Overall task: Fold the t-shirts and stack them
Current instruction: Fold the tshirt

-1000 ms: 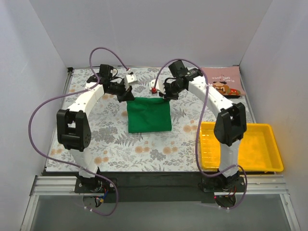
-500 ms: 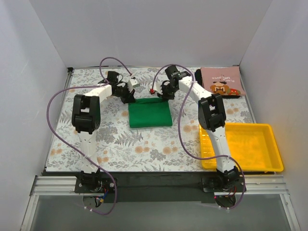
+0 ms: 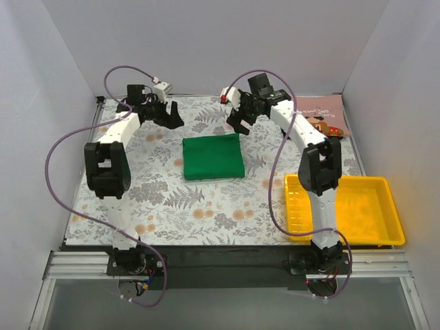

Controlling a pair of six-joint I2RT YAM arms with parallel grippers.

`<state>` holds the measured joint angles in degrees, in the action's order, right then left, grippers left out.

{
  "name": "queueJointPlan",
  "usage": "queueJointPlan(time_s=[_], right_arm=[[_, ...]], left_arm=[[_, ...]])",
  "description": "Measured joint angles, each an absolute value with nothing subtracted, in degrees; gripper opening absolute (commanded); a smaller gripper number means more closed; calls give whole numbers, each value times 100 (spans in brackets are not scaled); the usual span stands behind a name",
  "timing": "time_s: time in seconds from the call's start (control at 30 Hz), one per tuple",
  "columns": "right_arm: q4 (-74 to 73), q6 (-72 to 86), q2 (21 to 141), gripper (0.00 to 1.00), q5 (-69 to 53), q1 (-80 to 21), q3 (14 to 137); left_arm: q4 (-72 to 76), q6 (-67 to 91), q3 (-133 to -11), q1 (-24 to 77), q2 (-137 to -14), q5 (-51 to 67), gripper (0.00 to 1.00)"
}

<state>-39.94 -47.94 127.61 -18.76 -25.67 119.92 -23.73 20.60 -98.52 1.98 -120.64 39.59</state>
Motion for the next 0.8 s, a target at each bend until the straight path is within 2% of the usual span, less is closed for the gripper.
queueJointPlan(time_s=[0.17,0.27,0.33,0.53,0.67,0.8], right_arm=[[-3859,-3072,11434,98,-2539,-2523,11426],[-3787,-2156,11190,98,-3133,-2526,11262],[-3706,-1704,11183,98,-3538,-2539,11015],[-3371,-272,11472,98,-4598,-2703,9526],[-2799,539,11817,98,-4952,-2814,8930],[-2171,1046,12130,98,-5085,-2781,8525]], left_arm=[[-1667,3741,-8230,185,-10012,4582,82],[-934,4707,-7343,301,-9002,5415,82],[-578,5253,-6993,478,-8755,5813,83],[-89,6643,-6055,1116,-9559,6222,84],[130,7271,-5430,1284,-10254,6193,85],[320,7579,-5323,1232,-10805,6132,86]])
